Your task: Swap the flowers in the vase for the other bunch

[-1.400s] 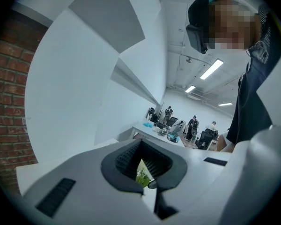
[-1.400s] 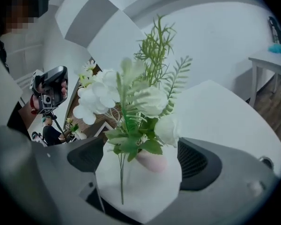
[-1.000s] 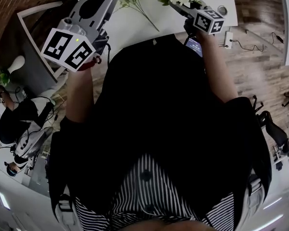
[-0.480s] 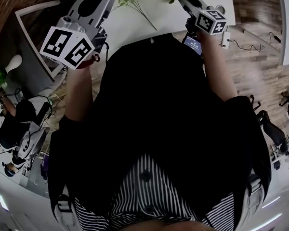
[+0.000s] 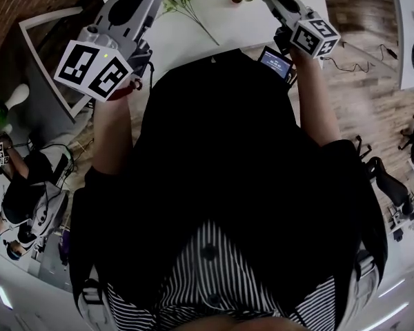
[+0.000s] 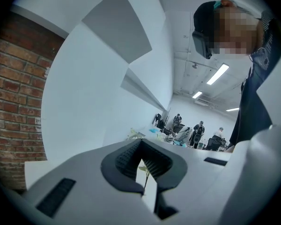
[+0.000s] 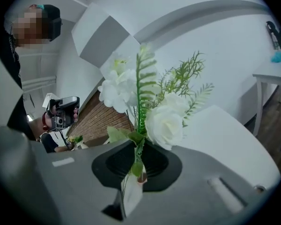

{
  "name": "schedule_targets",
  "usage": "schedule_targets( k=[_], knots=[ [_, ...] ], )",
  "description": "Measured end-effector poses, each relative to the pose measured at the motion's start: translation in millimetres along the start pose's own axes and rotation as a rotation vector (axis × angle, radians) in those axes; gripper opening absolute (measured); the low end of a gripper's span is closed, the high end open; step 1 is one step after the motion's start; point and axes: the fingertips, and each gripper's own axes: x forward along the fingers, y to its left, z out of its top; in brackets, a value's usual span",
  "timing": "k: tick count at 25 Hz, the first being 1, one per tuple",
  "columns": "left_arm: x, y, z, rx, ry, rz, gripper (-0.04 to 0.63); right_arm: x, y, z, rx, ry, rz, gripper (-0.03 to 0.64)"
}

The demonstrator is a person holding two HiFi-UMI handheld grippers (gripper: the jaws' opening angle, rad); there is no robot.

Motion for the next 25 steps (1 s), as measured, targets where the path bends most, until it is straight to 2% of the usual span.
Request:
schedule_targets(
  k=[6, 13, 19, 25],
  knots=[
    [-4, -2, 8, -0.001, -0.026, -0.002, 0.006, -9, 14, 36, -0.072, -0.046, 0.002, 0.029],
    [-14, 1, 11, -0.004, -0.062, 0.029, 0.006, -9, 44, 70, -0.184, -0.043, 0.063, 0.026],
    [-30, 5, 7, -0.028, -0.102, 0.086, 0.006, 5, 85, 81, -0.235, 0.016, 0.186, 0.023],
    [-86, 29, -2, -0.077, -0.159, 0.208, 0.007, 51, 159, 67, -0.260, 0.118, 0.394, 0.023]
  ],
)
